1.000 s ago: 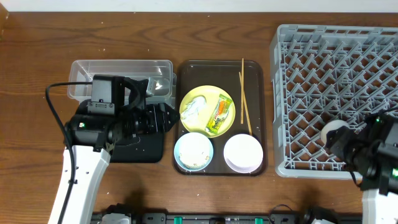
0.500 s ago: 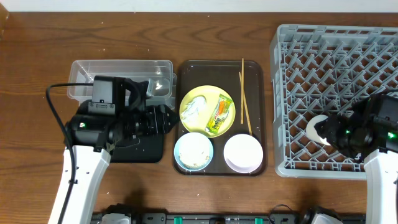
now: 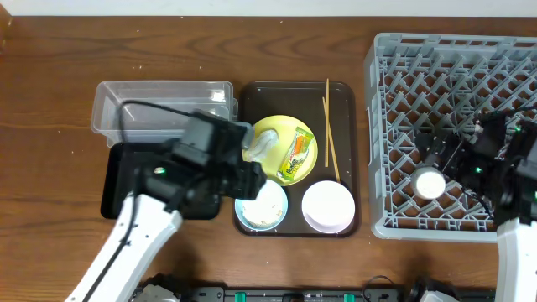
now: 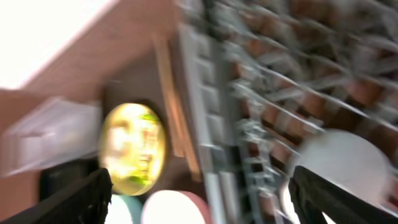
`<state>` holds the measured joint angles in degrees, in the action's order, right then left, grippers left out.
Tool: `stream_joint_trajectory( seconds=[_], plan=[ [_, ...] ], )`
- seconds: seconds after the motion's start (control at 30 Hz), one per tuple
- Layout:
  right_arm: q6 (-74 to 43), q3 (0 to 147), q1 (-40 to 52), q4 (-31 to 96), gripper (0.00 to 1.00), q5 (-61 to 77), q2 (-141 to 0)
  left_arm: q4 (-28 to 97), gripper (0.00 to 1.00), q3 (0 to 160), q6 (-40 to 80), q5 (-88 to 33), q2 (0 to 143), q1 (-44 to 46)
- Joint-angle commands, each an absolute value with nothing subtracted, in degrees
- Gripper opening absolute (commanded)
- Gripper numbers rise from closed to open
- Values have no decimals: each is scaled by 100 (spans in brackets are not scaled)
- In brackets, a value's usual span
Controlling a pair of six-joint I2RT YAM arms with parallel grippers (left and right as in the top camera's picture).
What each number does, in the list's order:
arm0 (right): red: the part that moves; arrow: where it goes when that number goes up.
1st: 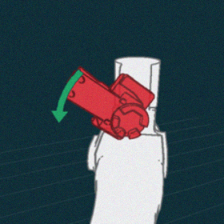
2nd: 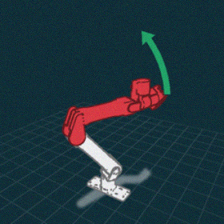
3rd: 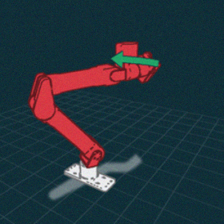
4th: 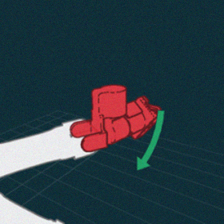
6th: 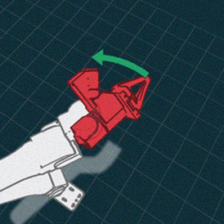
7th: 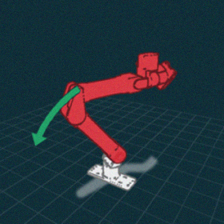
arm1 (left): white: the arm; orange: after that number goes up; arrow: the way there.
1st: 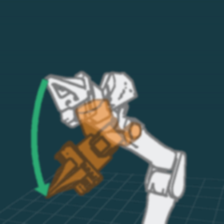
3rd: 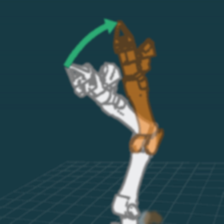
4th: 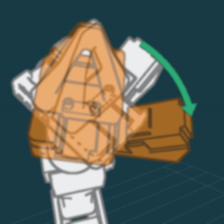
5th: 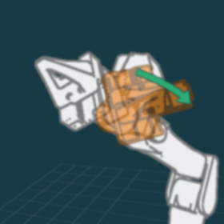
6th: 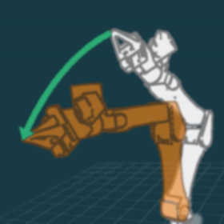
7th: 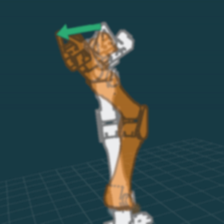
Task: Sort waste into correct bins and load items into the dishwasher rack
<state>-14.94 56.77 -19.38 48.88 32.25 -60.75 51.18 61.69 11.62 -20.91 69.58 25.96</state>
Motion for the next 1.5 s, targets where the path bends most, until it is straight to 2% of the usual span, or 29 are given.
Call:
stream_joint_trajectory(
  seconds=[0.0, 0.13, 0.3, 0.5, 0.63, 0.7, 0.73, 0.8, 1.1, 1.27, 1.47],
  plan=[
    [-1282, 5802, -1942, 4816, 89, 4316, -5776, 4978, 64, 6095, 1262, -1061, 7481, 3249],
    [-1275, 5800, -1942, 4906, 90, 4311, -5662, 4654, 62, 6086, 1278, -882, 8278, 3846],
    [-1275, 5798, -1942, 4971, 90, 4311, -5669, 4235, 55, 6086, 1557, -502, 9137, 4278],
    [-1275, 5798, -1942, 4971, 90, 4309, -5669, 3931, 42, 6086, 2112, -401, 9808, 4416],
    [-1275, 5798, -1942, 4971, 90, 4287, -5669, 3826, 24, 6086, 2244, -613, 10090, 4519],
    [-1275, 5798, -1942, 4974, 90, 4261, -5669, 3804, 19, 6088, 2259, -659, 10106, 4582],
    [-1278, 5798, -1942, 4974, 90, 4246, -5669, 3804, 11, 6090, 2263, -659, 10101, 4609],
    [-1278, 5798, -1942, 4974, 90, 4246, -5669, 3835, 6, 6104, 2285, -661, 10068, 4622],
    [-1278, 5798, -1942, 4969, 90, 4202, -5669, 4644, 6, 6462, 2327, -639, 9365, 4565],
    [-1278, 5798, -1942, 4967, 90, 4180, -5669, 4919, 6, 6604, 2252, -1149, 8237, 3859],
    [-1278, 5798, -1942, 4965, 90, 4180, -5669, 4980, 6, 6584, 1400, -3710, 7214, 1616]
  ],
)
